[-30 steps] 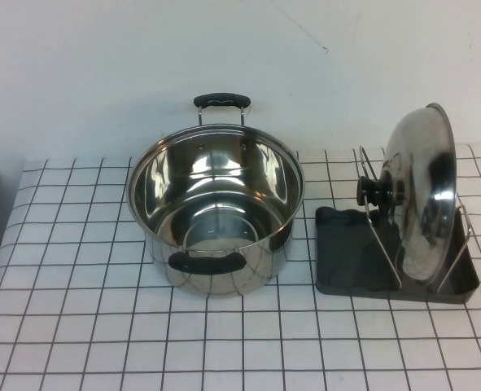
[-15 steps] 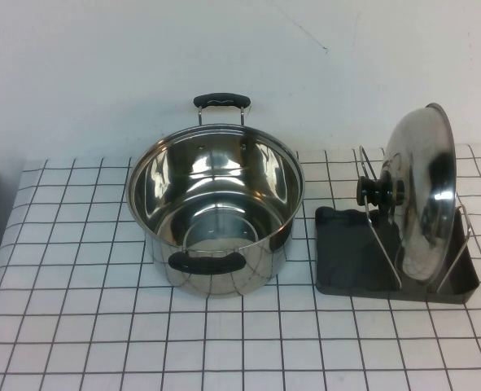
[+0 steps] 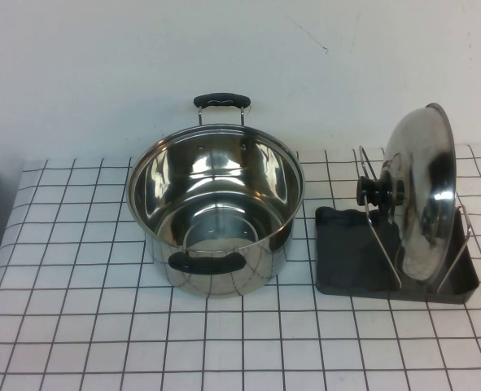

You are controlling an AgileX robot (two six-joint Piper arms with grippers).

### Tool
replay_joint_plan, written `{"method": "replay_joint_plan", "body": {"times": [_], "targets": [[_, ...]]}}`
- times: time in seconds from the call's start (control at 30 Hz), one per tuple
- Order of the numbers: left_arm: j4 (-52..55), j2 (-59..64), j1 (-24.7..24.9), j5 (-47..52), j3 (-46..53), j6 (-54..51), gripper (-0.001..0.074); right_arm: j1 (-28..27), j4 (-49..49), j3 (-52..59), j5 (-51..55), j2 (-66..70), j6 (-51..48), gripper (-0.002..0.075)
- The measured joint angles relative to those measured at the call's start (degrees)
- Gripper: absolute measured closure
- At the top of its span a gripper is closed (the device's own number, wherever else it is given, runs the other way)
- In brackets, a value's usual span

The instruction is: Put pot lid on rack

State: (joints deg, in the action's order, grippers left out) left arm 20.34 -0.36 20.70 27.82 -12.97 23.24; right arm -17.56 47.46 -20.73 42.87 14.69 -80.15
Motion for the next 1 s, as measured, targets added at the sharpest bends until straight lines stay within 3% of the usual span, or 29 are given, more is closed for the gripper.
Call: {"method": "replay_joint_plan", "body": {"times": [0.17, 0.4, 0.7, 1.0], "targets": [[-14.10, 0.00, -11.20, -1.37, 1.18, -14.31, 0.0736, 0.00, 0.11, 0.00, 0.22, 0.00, 0.00, 0.0727], [-28.82, 0.00, -23.59, -14.04, 10.91, -27.21, 0.0736, 0.00, 0.11, 0.00, 0.96, 0.00, 0.00, 0.0727], [-22.81, -0.09, -24.43, -15.60, 14.56, -23.24, 0.0736, 0.00, 0.11, 0.00, 2.05, 0.00, 0.00, 0.0727], [-22.27, -0.09, -23.65, -9.81, 14.45, -19.88, 0.0736, 0.00, 0.11, 0.00, 2.31, 0.00, 0.00, 0.0727]]}}
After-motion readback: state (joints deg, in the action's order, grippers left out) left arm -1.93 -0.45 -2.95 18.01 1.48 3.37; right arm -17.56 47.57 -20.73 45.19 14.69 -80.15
